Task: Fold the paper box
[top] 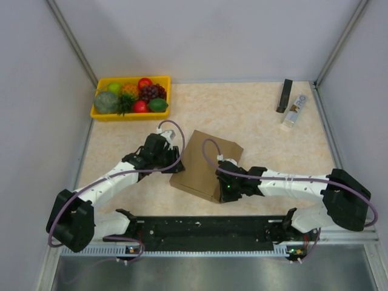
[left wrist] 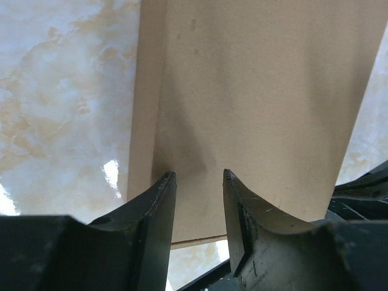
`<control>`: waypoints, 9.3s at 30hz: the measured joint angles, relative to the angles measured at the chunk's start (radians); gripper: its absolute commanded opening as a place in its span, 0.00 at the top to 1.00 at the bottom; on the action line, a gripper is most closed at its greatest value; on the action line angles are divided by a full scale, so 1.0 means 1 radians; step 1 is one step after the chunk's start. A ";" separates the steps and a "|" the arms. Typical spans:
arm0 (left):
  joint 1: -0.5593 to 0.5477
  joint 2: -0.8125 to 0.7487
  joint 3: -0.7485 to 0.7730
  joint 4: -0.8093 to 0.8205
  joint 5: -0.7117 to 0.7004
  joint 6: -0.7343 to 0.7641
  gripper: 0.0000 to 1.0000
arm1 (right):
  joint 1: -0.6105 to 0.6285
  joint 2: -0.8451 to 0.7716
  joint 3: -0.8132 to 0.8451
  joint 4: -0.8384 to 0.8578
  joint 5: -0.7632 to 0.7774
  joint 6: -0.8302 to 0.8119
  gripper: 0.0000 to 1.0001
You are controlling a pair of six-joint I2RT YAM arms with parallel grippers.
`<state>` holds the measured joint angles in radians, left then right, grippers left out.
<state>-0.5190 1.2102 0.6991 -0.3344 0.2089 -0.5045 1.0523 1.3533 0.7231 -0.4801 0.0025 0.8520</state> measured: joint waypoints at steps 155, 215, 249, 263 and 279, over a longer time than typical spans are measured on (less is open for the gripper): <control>0.108 0.146 0.041 -0.068 -0.044 0.111 0.73 | 0.008 -0.014 -0.042 0.081 0.055 0.147 1.00; -0.174 -0.023 -0.158 0.261 -0.439 -0.172 0.58 | 0.070 -0.004 -0.231 0.423 0.123 0.452 0.90; -0.012 -0.463 -0.201 -0.111 -0.056 -0.165 0.27 | -0.724 -0.181 -0.031 0.243 -0.436 -0.191 0.05; -0.014 -0.517 -0.459 0.190 0.037 -0.546 0.25 | -0.745 0.090 0.012 0.485 -0.597 -0.083 0.27; -0.135 -0.404 -0.466 0.371 -0.028 -0.694 0.34 | -0.679 0.089 -0.028 0.439 -0.482 -0.174 0.20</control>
<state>-0.6537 0.8062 0.2329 0.0368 0.1810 -1.1984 0.3733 1.4425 0.6952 -0.0410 -0.4793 0.6785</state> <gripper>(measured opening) 0.652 0.795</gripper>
